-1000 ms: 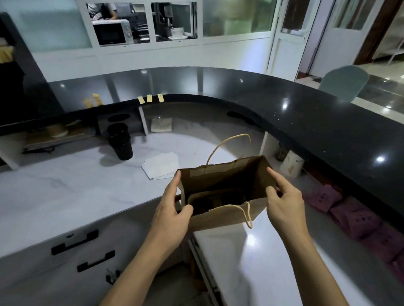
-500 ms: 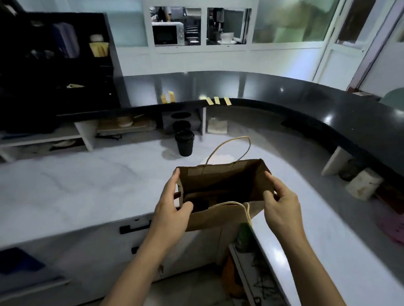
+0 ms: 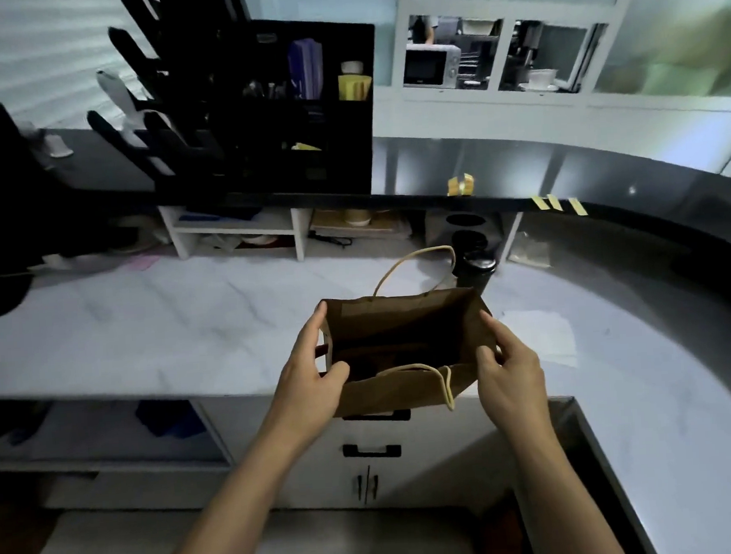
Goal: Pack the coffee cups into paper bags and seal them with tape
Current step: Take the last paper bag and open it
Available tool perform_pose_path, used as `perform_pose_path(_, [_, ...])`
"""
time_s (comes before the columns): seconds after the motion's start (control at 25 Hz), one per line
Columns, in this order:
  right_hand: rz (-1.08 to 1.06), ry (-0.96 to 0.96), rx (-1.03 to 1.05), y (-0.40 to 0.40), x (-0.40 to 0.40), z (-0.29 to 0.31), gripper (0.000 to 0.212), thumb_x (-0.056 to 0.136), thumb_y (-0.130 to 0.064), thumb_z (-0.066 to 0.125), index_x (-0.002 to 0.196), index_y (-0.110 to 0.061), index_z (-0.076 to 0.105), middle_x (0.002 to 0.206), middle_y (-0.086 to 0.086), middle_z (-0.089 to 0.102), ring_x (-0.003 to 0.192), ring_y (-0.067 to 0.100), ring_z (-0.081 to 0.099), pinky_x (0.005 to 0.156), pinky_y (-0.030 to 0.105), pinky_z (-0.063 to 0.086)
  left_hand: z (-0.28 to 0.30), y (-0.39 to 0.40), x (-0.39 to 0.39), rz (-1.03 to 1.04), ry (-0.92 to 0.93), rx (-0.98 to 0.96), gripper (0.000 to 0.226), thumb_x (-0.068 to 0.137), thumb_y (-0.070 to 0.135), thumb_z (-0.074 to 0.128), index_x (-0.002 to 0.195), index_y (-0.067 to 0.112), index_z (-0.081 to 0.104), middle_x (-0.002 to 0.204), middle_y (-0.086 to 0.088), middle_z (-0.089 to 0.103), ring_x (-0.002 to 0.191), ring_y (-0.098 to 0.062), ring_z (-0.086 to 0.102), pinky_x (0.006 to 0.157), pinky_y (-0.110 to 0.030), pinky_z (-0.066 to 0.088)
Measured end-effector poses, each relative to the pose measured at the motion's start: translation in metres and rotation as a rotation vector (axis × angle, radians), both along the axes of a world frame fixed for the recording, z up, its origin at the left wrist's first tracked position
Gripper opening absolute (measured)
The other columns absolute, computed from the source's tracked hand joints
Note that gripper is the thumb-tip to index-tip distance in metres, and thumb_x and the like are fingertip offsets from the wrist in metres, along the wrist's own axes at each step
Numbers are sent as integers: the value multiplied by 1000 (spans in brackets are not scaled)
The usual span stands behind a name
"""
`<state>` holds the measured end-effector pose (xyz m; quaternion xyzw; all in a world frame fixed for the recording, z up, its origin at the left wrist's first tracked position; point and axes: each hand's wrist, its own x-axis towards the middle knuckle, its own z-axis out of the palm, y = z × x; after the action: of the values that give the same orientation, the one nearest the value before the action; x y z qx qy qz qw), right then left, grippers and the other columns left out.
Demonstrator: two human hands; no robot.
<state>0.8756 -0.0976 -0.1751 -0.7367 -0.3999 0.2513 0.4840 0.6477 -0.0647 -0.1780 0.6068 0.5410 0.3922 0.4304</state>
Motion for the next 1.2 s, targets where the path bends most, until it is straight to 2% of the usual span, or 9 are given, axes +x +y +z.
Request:
perform_pose_path(0.12, [58,0,-5,23,-31,-2,48,104,-10,48,148,-29,50,117,-3,60,80,3,58,65,13,50,-3,14,-32,53,0,-5,72,100,12,50,153,50,20,156,16,28,141,-11,33,107,-37,44])
perform_pose_path(0.32, [116,12,-45,57,-57,-11,49,104,-12,49,148,-33,50,129,3,63,93,18,67,78,36,59,-14,37,-58,129,1,-27,70,100,12,50,153,48,21,157,13,28,139,-10,34,101,-30,40])
perform_pose_path(0.4, [135,4,-59,68,-58,-15,49,104,-12,49,148,-34,50,125,4,64,87,17,67,70,34,58,-19,46,-59,141,4,-45,71,100,12,52,154,47,20,159,12,28,140,-12,35,99,-29,40])
perform_pose_path(0.48, [145,-4,-84,80,-53,-19,50,103,-12,48,148,-34,50,117,4,66,74,14,63,59,26,50,-24,57,-56,140,8,-63,71,100,13,53,154,47,20,158,12,28,139,-10,35,98,-28,39])
perform_pose_path(0.72, [201,25,-151,125,-41,-23,51,102,-13,49,147,-36,50,94,-11,62,75,17,64,56,20,48,-30,101,-44,172,42,-116,68,102,13,50,153,48,22,159,11,28,142,-15,34,105,-36,39])
perform_pose_path(0.8, [223,25,-149,139,-37,-23,51,102,-14,50,147,-37,49,106,-4,66,83,17,65,66,27,55,-29,119,-42,181,48,-130,66,103,14,48,153,49,22,160,10,28,143,-16,34,108,-39,38])
perform_pose_path(0.88, [262,18,-151,155,-33,-24,51,102,-16,51,148,-38,49,126,0,66,103,16,63,85,37,58,-28,137,-40,209,52,-136,65,103,13,47,153,48,23,160,7,28,143,-18,33,108,-41,38])
perform_pose_path(1.0, [303,37,-151,175,-30,-26,52,101,-18,52,149,-38,47,134,-3,63,114,18,61,93,44,57,-28,155,-36,249,53,-155,63,104,11,45,153,46,25,160,6,29,144,-19,34,108,-40,38])
perform_pose_path(1.2, [372,-4,-127,195,-30,-31,50,103,-22,51,151,-35,45,143,-9,57,126,11,55,103,34,50,-38,173,-38,320,7,-137,60,104,6,39,152,42,32,158,12,33,145,-16,32,113,-38,35])
